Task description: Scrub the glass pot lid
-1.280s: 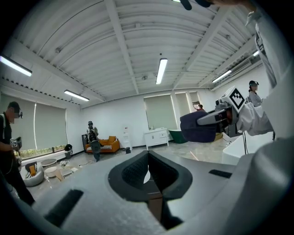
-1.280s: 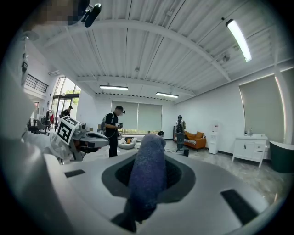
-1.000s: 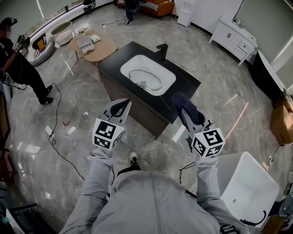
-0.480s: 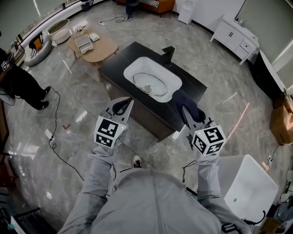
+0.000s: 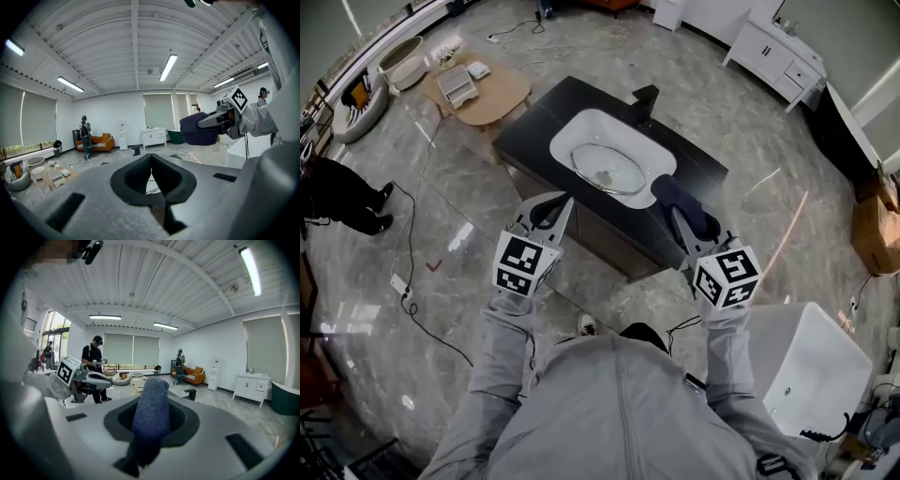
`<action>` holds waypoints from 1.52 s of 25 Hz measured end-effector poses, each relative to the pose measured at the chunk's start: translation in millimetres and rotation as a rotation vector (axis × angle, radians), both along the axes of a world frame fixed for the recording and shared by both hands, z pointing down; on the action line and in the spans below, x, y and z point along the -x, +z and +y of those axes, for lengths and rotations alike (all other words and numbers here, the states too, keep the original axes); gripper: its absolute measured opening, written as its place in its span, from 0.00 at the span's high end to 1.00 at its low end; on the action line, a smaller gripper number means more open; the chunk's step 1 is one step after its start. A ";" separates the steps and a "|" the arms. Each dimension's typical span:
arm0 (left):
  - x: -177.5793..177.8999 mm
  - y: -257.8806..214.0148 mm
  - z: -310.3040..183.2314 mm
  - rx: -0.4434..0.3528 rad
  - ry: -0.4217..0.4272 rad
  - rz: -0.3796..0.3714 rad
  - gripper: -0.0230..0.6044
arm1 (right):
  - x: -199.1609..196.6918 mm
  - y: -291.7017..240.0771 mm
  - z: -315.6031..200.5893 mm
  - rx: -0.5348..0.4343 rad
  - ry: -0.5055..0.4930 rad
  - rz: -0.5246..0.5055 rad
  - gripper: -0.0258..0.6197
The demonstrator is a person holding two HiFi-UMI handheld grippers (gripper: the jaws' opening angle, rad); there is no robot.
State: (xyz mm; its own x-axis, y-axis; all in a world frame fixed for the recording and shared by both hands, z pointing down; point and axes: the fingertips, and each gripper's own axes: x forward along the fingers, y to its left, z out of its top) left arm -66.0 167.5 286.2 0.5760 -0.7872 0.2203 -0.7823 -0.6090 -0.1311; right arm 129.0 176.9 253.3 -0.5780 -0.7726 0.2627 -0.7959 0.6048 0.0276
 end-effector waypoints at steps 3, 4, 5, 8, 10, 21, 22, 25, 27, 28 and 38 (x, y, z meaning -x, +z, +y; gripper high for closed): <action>0.4 3.0 -9.6 0.005 0.008 0.009 0.92 | -0.7 3.8 -6.4 0.014 0.011 0.016 0.83; 0.9 4.3 -13.1 0.006 0.009 0.009 0.92 | -0.8 4.9 -9.0 0.016 0.014 0.020 0.83; 1.2 5.5 -16.6 0.006 0.009 0.011 0.92 | -0.9 6.2 -11.8 0.018 0.016 0.022 0.83; -0.3 9.3 -26.9 0.009 0.008 0.012 0.92 | -2.1 12.9 -22.5 0.029 0.015 0.029 0.83; -0.4 11.3 -35.1 0.012 0.007 0.004 0.92 | -3.3 17.2 -32.7 0.036 0.018 0.028 0.83; -4.0 20.7 -121.4 0.035 0.004 -0.028 0.92 | -9.6 36.9 -120.8 0.082 0.041 -0.009 0.83; -6.9 21.3 -130.0 0.039 0.007 -0.029 0.92 | -10.8 37.6 -128.5 0.085 0.035 -0.007 0.83; -14.6 24.4 -155.3 0.052 0.015 -0.030 0.92 | -12.7 39.5 -151.3 0.095 0.017 -0.002 0.83; -18.6 27.5 -171.7 0.063 0.015 -0.033 0.92 | -13.2 42.8 -166.8 0.104 0.009 -0.001 0.83; -20.5 29.6 -179.2 0.070 0.014 -0.034 0.92 | -13.6 45.5 -174.2 0.111 0.006 -0.001 0.83; -37.1 62.5 -237.5 0.151 0.011 -0.057 0.92 | -23.9 88.7 -235.5 0.207 -0.028 0.028 0.83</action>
State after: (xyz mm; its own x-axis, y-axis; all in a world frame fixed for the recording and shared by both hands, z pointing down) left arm -28.9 -70.0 348.8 0.5673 -0.7364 0.3686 -0.7694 -0.6335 -0.0815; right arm 153.0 -58.7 342.1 -0.5887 -0.6843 0.4303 -0.7793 0.6219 -0.0771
